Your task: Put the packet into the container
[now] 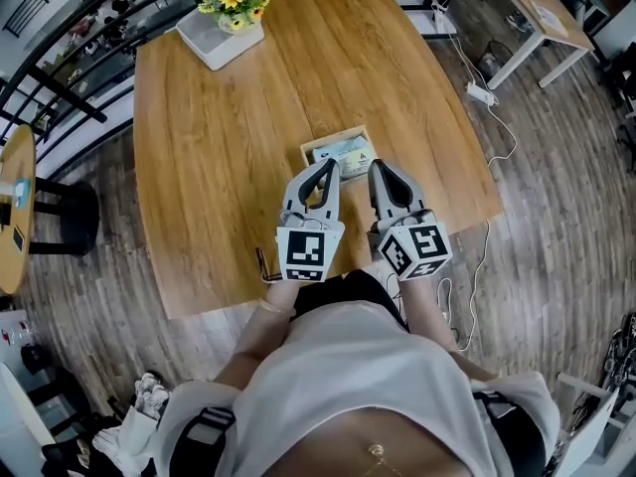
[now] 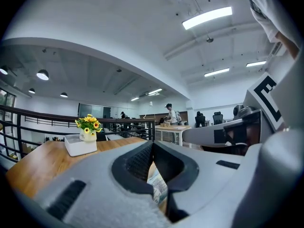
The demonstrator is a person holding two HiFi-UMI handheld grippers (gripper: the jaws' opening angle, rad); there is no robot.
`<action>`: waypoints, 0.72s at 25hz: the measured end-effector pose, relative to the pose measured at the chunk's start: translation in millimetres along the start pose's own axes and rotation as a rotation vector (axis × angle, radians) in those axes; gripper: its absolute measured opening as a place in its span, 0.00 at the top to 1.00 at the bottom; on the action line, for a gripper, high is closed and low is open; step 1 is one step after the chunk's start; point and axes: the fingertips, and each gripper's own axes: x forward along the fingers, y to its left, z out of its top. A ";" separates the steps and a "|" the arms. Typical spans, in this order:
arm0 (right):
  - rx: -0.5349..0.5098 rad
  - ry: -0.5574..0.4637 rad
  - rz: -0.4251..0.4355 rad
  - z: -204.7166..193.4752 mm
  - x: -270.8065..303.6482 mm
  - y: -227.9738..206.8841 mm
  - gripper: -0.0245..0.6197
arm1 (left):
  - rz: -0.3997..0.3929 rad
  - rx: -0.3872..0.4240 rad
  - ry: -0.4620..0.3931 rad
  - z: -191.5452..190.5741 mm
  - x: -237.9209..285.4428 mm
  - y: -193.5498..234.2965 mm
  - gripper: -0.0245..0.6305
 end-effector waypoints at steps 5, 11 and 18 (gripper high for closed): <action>-0.010 0.013 -0.011 -1.0 -2.5 -2.4 0.95 | -0.001 -0.002 0.023 -8.4 -1.0 2.4 0.95; 0.007 0.016 -0.013 -2.8 0.5 -3.4 0.95 | -0.008 -0.014 0.035 -13.6 -0.4 1.6 0.95; 0.017 0.017 -0.012 -2.5 -1.9 -4.0 0.95 | -0.016 -0.014 0.050 -17.7 0.8 -0.9 0.95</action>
